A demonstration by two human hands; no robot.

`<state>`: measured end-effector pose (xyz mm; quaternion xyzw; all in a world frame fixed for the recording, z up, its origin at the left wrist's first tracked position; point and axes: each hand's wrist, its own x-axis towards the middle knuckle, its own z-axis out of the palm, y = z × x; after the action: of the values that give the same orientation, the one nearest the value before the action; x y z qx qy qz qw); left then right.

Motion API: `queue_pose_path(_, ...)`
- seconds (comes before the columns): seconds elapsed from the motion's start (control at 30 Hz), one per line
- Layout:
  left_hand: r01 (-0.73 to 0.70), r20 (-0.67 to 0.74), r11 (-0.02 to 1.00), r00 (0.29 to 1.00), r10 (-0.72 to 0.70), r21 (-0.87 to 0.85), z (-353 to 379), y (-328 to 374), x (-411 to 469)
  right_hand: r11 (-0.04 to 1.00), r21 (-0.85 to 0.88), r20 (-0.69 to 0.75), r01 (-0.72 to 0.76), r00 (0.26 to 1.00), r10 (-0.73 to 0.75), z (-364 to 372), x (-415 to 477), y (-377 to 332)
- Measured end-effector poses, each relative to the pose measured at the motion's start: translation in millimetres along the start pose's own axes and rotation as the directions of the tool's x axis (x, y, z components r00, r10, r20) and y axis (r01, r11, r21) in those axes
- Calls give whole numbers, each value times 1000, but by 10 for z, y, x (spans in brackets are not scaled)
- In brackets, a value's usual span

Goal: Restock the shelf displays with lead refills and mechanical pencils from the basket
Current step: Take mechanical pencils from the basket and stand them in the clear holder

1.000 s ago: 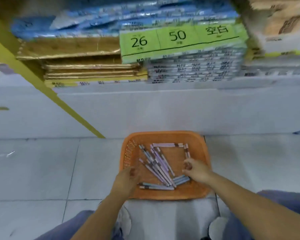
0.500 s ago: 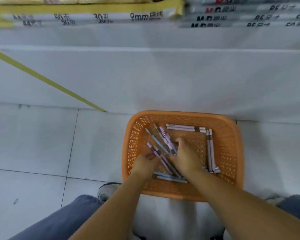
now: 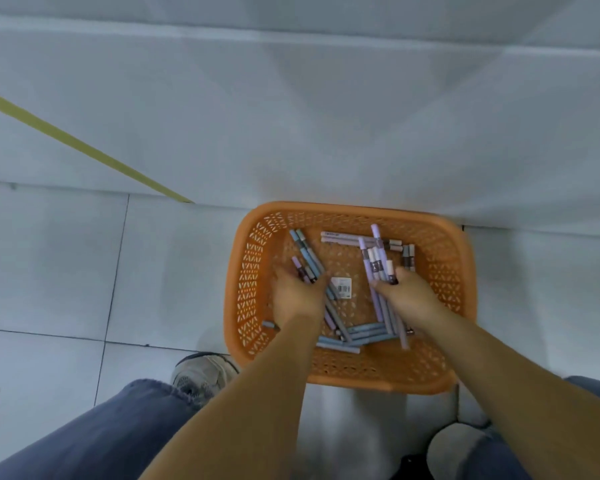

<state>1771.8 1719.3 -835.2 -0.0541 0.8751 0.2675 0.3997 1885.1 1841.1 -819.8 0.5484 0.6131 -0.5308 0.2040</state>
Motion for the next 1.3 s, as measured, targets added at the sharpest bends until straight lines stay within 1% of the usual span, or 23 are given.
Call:
queue_pose_path(0.07,-35,-1,999,999,35,3,15,-39,-31,999,46,5,-7,1000,6,-15,-25,43)
queue_pose_path(0.2,-122,-40,992,992,123,26,40,-124,-76,991,128,-38,25,999,-20,43,-69,63)
queue_pose_path(0.33,-170,-26,985,985,169,-18,-11,-179,-94,974,219,-48,51,998,-42,54,-97,98)
queue_pose_path(0.47,-105,68,984,991,116,-146,-176,-111,-151,950,299,-46,83,996,-73,-1,-171,64)
queue_pose_path(0.53,-122,131,976,980,147,-179,-263,-62,-247,937,329,-40,118,993,-111,-43,-233,-9)
queue_pose_path(0.6,-134,177,954,966,186,-267,-366,20,-392,919,356,-50,172,985,-165,-97,-340,-112)
queue_pose_path(0.73,-222,203,901,928,312,-372,-570,191,-664,861,400,-90,315,948,-305,-225,-715,-335)
queue_pose_path(0.8,-270,240,869,889,391,-415,-684,274,-850,821,429,-128,378,925,-359,-304,-970,-453)
queue_pose_path(0.87,-349,248,843,847,471,-410,-811,358,-1081,790,432,-168,436,899,-404,-375,-1248,-583)
queue_pose_path(0.93,-425,200,804,820,537,-416,-962,461,-1324,768,400,-219,500,866,-449,-437,-1549,-735)
queue_pose_path(1.0,-493,160,752,781,604,-437,-1134,586,-1560,724,383,-266,573,819,-508,-494,-1873,-888)
queue_pose_path(1.07,-562,184,696,703,686,-447,-1320,721,-1812,688,350,-305,636,772,-558,-550,-2200,-1027)
queue_pose_path(1.13,-611,239,647,616,750,-456,-1515,874,-2090,647,306,-349,698,715,-606,-613,-2511,-1150)
queue_pose_path(1.17,-625,241,630,595,767,-462,-1604,965,-2213,623,284,-364,729,683,-633,-650,-2651,-1210)
queue_pose_path(1.23,-662,200,586,566,799,-467,-1770,1150,-2429,564,270,-370,780,625,-687,-744,-2920,-1329)
queue_pose_path(1.3,-682,190,527,508,840,-507,-1932,1327,-2619,505,270,-364,820,573,-735,-872,-3159,-1463)
